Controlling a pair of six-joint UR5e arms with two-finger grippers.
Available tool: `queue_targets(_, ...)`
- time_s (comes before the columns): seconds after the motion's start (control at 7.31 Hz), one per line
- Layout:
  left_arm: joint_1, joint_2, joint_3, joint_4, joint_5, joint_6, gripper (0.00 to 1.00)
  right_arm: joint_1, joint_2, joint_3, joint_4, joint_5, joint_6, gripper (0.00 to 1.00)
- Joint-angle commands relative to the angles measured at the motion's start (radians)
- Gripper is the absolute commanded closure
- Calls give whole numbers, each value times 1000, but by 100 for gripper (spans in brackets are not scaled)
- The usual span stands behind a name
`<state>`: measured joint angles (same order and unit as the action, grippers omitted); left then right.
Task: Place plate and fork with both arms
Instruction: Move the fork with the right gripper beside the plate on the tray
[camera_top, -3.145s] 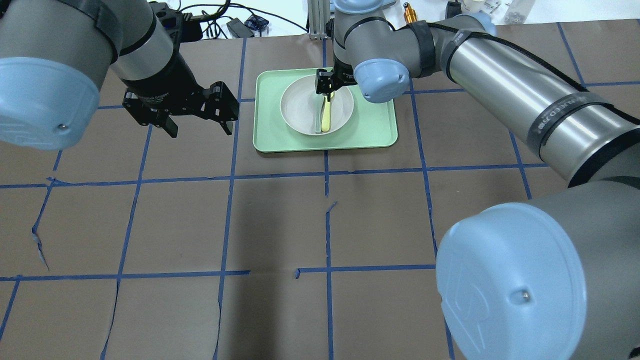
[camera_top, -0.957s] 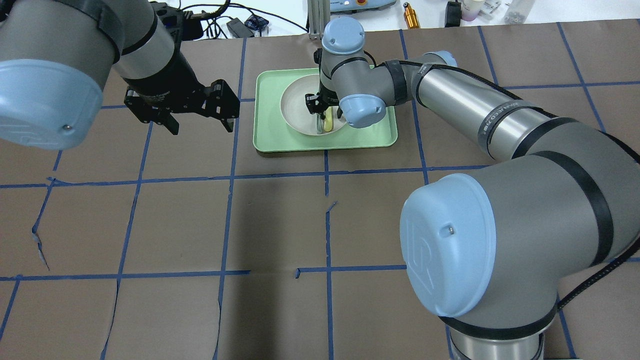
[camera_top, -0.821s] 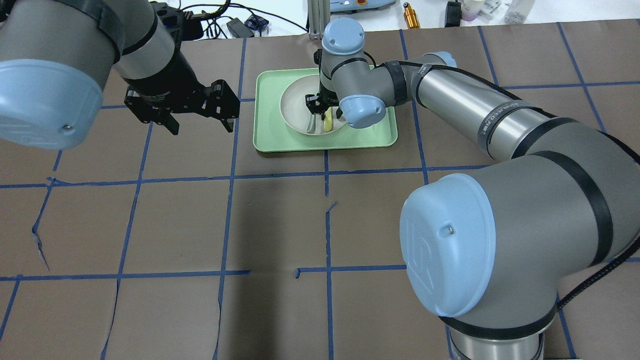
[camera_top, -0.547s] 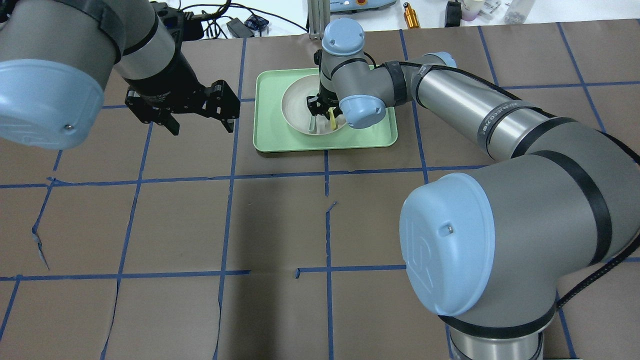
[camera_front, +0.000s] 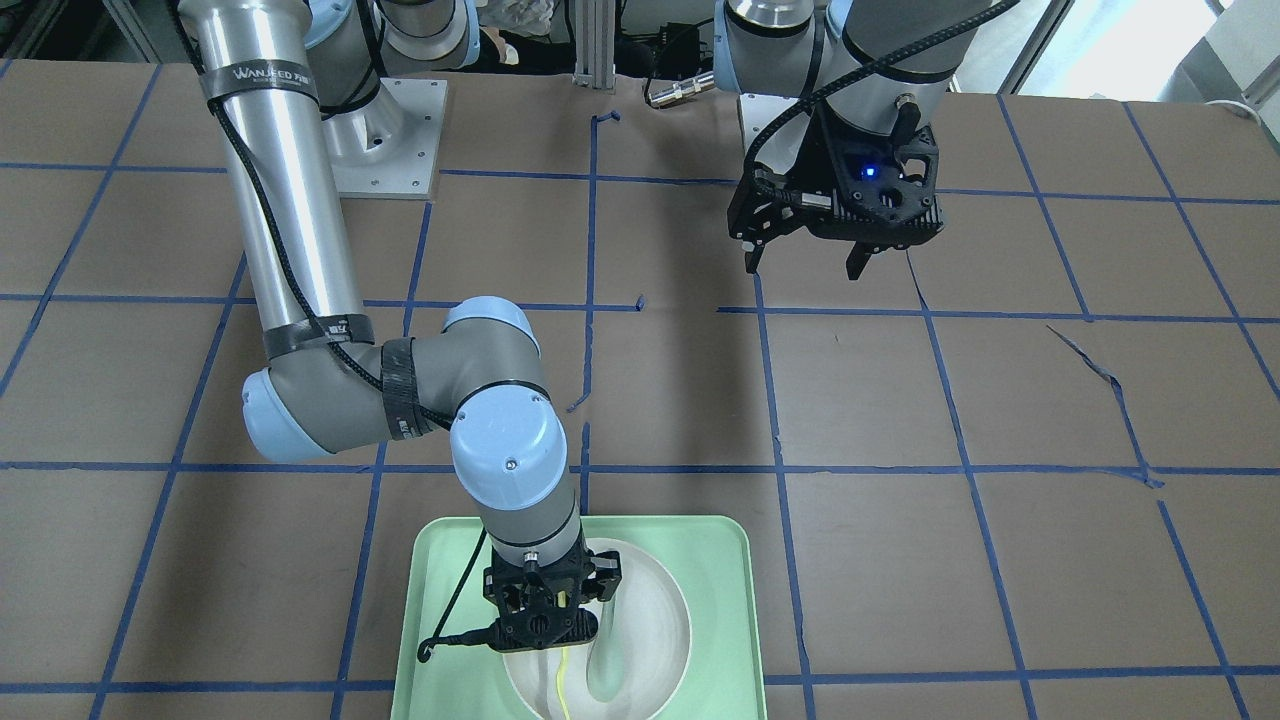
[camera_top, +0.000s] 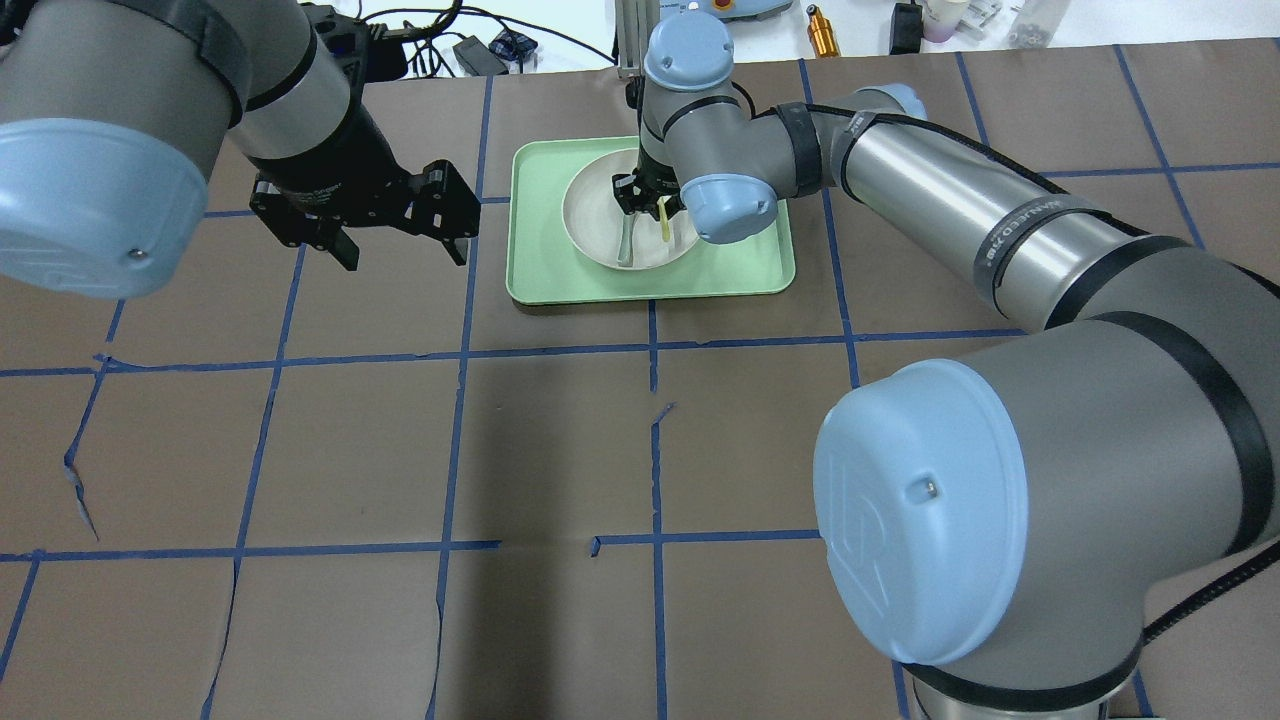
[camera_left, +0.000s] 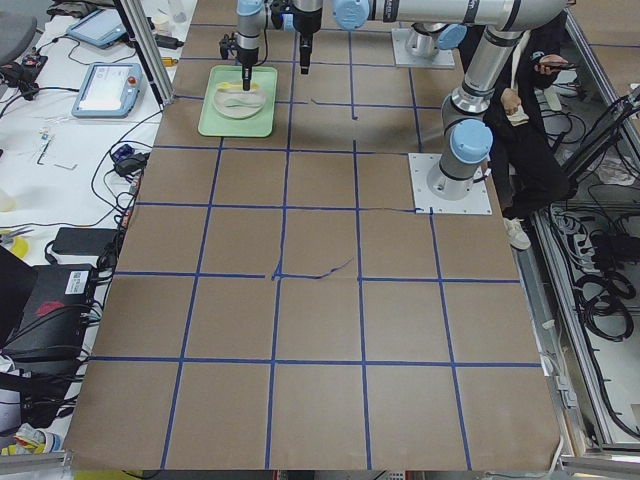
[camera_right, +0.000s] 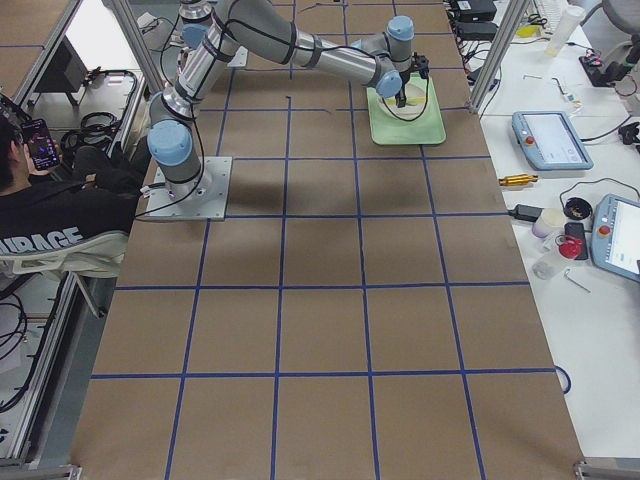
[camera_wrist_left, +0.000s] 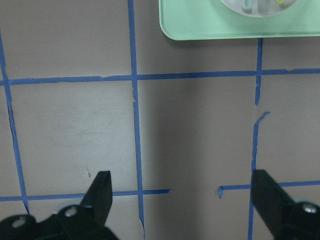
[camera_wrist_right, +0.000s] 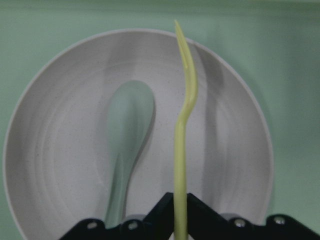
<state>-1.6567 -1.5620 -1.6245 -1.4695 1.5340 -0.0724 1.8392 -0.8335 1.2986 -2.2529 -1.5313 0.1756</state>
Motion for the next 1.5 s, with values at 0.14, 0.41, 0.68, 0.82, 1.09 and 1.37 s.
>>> queue_targets(0.14, 0, -3, -5, 0, -2, -1, 0, -102, -61, 11, 49, -16, -137, 78)
queue_targets(0.41, 0, -4, -9, 14, -2, -1, 0, -133, -56, 42, 61, -18, -186, 78)
queue_targets(0.68, 0, -4, -9, 14, -2, -1, 0, -132, -33, 64, 58, -1, -130, 77)
queue_targets(0.82, -2, -4, -9, 14, -2, -1, 0, -129, -16, 74, 58, -1, -128, 77)
queue_targets(1.09, -2, -4, -11, 14, -2, -1, 0, -129, -16, 88, 58, -1, -131, 53)
queue_targets(1.37, -2, -6, -9, 15, -2, -1, 0, -130, -79, 102, 59, -4, -233, 0)
